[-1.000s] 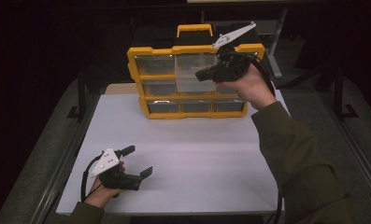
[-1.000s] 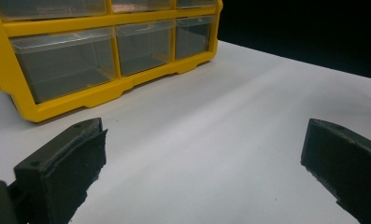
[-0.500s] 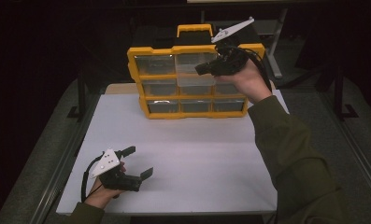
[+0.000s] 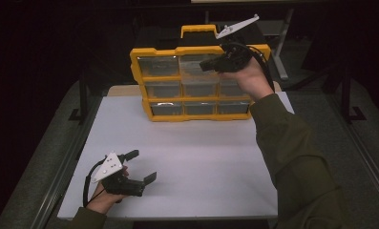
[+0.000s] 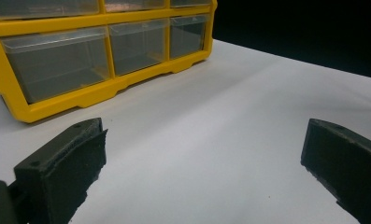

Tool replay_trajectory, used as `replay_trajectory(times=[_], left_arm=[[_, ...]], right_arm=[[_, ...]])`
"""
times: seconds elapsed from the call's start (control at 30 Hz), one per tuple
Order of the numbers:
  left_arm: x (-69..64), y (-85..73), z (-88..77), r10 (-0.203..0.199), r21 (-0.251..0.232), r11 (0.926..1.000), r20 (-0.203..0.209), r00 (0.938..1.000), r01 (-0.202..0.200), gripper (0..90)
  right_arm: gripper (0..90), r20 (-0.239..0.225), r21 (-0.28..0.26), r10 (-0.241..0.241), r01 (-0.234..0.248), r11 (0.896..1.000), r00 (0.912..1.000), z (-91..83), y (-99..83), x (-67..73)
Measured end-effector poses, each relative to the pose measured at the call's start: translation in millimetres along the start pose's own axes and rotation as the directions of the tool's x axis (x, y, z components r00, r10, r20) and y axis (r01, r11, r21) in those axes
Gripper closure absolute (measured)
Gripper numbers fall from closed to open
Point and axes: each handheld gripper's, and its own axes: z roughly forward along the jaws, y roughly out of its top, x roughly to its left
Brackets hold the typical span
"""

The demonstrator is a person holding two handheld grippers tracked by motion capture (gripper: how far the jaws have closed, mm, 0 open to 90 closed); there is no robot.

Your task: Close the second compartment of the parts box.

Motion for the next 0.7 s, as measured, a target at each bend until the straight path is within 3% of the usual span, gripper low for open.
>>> replay_trajectory(times=[0.7], left_arm=[[0.5,-0.6,-2.3,-0.005,-0.002,1.0,-0.007,1.0,0.005,0.0]], right_arm=[[89.4,0.034,-0.016,0.045,-0.044,0.999,0.9984,13.5,5.7,-17.8]])
